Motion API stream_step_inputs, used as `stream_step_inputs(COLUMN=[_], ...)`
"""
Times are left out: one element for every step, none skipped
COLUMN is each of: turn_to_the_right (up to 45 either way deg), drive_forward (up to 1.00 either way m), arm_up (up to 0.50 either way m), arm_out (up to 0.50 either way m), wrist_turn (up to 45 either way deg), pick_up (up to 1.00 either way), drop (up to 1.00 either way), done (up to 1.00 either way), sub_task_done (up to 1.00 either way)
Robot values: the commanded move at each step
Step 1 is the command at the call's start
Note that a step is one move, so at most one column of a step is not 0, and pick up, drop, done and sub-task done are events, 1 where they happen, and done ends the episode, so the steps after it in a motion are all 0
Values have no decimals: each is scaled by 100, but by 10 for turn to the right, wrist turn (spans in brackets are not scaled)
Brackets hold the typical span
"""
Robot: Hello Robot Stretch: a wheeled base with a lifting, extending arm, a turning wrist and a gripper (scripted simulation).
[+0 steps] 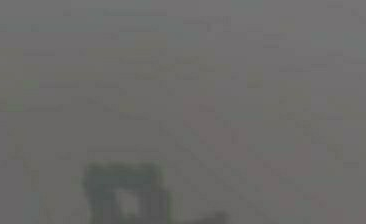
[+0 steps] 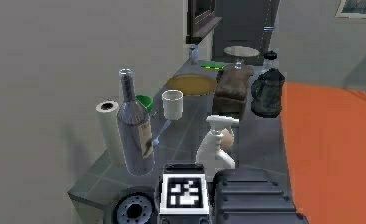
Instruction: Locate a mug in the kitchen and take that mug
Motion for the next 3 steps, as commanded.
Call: stream_step_inputs(turn_to_the_right=[0,0,0], drive_forward=[0,0,0], arm_up=[0,0,0], arm_out=[42,0,0], wrist_turn=[0,450,450], pick_up=[0,0,0], drop=[0,0,0], done=[0,0,0], sub_task_done=[0,0,0])
